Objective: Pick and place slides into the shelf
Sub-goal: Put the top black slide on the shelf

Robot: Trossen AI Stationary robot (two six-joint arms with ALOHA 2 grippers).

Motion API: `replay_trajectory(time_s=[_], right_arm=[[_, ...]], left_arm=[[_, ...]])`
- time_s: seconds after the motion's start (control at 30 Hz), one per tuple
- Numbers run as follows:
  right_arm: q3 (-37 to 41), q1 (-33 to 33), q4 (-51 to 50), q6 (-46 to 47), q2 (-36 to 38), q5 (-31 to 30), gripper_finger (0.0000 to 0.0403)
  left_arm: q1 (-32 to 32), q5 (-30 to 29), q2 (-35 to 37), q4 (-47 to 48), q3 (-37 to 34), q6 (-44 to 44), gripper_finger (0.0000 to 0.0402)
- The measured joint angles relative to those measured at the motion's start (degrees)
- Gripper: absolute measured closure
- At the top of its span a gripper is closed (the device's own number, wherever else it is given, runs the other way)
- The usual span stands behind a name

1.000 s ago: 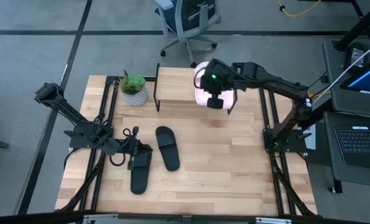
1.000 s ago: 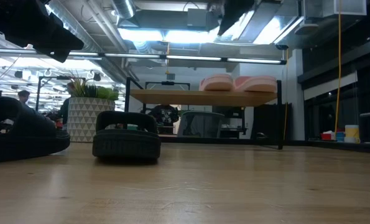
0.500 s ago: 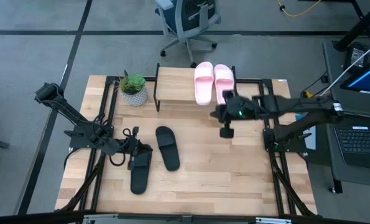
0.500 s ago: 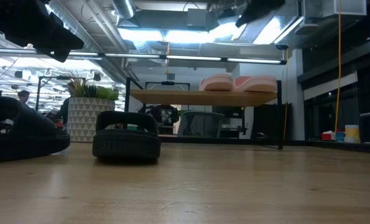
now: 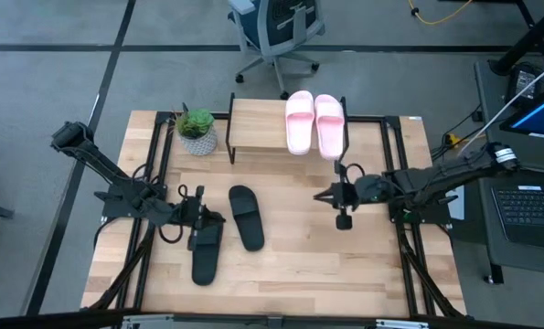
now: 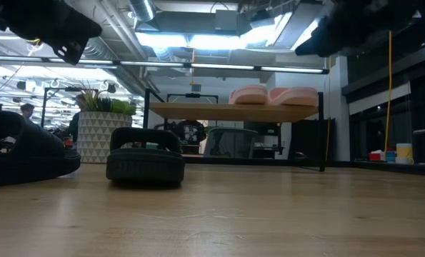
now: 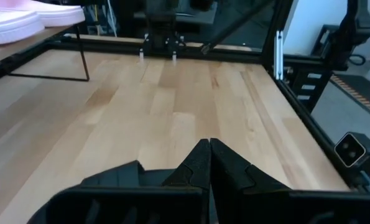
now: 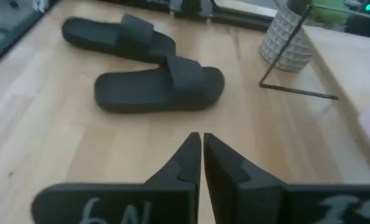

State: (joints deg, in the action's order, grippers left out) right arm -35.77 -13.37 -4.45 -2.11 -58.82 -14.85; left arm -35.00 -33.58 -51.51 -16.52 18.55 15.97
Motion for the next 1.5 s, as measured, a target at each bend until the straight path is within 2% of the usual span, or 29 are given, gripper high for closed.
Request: replay_trajectory(time_s=[0.27, 0.37, 0.5, 0.8, 0.9, 1.1, 1.3, 1.5], right_arm=[[11.3, -4.3, 13.8, 0.3, 7.6, 0.1, 0.0382], [13.6, -5.4, 15.4, 0.4, 9.8, 0.1, 0.0382], [14.6, -6.5, 15.5, 0.4, 11.2, 0.1, 0.0382], [14.9, -7.1, 15.9, 1.6, 11.1, 0.1, 0.0382], [18.6, -7.1, 20.8, 0.6, 11.1, 0.1, 0.0382], [24.5, -7.1, 34.0, -3.7, 12.5, 0.1, 0.0382], [24.7, -7.1, 33.0, -0.8, 14.2, 0.1, 0.0382], [24.7, -7.1, 32.0, 0.2, 14.1, 0.1, 0.0382]], left_arm=[[0.4, -0.1, 0.0, -4.0, 0.0, 0.0, 0.0401], [0.9, -0.4, 0.2, -7.0, 0.0, 0.0, 0.0401], [1.7, -0.5, 0.2, -4.0, 2.5, 0.0, 0.0401], [2.4, -0.6, -1.1, 18.8, 18.7, 0.0, 0.0401], [2.4, -1.0, -3.2, 24.9, 22.5, 1.5, 0.0401], [2.4, -2.9, -9.4, 34.4, 28.2, 6.5, 0.0401], [4.3, -2.7, -17.0, 37.5, 32.5, 6.6, 0.0401], [6.1, -1.8, -24.3, 50.8, 41.5, 11.1, 0.0402]])
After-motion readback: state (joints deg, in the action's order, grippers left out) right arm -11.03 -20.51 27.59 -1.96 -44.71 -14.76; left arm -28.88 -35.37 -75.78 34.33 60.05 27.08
